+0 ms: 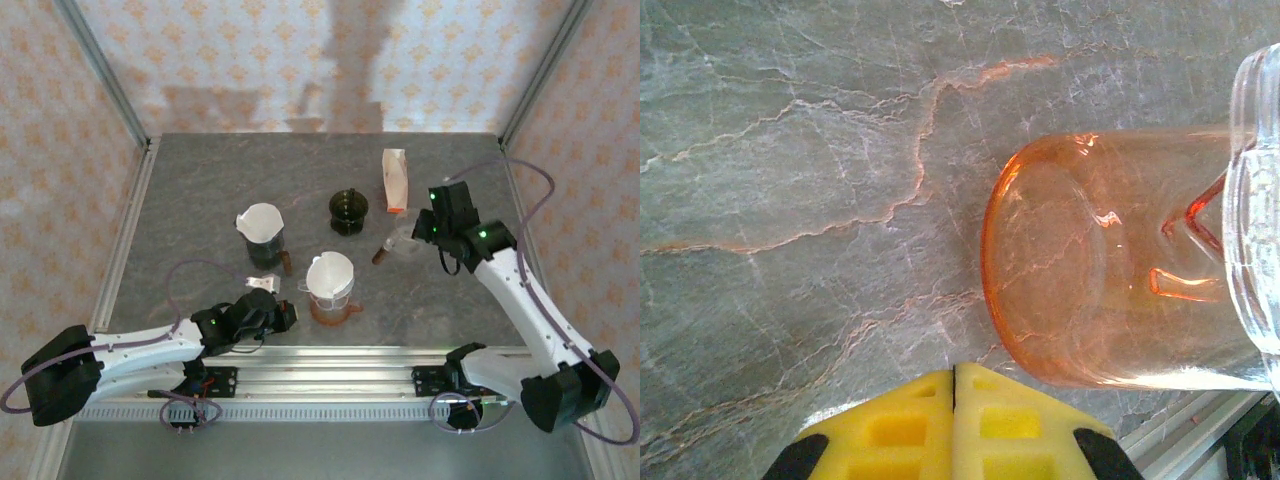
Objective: Place the coffee filter in the dripper
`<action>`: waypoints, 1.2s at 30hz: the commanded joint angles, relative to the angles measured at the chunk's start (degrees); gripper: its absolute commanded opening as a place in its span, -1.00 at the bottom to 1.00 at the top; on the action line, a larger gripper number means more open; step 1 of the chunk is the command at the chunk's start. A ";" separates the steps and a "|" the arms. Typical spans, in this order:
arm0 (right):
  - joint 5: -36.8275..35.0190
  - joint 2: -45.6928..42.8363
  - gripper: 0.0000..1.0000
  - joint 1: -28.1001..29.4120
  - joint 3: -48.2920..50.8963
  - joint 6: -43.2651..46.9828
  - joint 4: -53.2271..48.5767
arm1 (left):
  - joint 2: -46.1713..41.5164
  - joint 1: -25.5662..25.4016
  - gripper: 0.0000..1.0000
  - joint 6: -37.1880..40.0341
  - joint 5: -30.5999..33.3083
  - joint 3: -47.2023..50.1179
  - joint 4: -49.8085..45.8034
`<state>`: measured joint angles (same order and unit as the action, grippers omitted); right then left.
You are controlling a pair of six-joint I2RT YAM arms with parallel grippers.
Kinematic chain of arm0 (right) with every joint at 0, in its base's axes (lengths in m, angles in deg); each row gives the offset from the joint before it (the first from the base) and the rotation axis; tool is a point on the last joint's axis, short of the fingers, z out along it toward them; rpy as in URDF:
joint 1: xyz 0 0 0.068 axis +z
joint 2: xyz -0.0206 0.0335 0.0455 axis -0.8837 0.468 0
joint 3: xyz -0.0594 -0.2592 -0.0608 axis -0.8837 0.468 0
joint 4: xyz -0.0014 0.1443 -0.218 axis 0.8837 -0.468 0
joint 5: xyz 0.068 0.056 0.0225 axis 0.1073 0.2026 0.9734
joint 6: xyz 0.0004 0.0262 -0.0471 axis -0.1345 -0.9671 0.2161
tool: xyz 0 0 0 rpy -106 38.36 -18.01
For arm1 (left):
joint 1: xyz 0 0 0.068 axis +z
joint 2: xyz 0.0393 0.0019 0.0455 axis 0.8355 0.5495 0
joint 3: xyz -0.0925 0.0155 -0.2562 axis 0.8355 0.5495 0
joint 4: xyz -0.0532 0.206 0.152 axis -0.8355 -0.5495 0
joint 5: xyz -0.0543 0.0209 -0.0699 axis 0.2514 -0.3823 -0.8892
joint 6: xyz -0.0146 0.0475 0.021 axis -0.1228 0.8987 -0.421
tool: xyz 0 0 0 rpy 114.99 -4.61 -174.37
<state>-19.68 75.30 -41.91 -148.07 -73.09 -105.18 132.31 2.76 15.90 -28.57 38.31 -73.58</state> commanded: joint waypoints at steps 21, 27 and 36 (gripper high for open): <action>-2.96 -6.97 -0.07 0.08 20.16 -9.19 3.58 | 0.66 -0.26 -0.96 0.75 0.18 -1.30 1.41; -3.11 -9.99 0.23 0.08 17.18 -7.92 1.19 | 1.19 -0.26 -0.97 0.91 0.05 -2.06 0.83; 10.22 -18.72 -0.12 3.46 15.70 -6.21 2.28 | 1.36 -0.58 -0.89 1.47 0.46 -2.86 -0.26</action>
<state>-14.92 58.50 -41.10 -132.03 -79.93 -102.74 133.29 2.76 16.43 -28.62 36.93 -73.47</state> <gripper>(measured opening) 0.452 0.053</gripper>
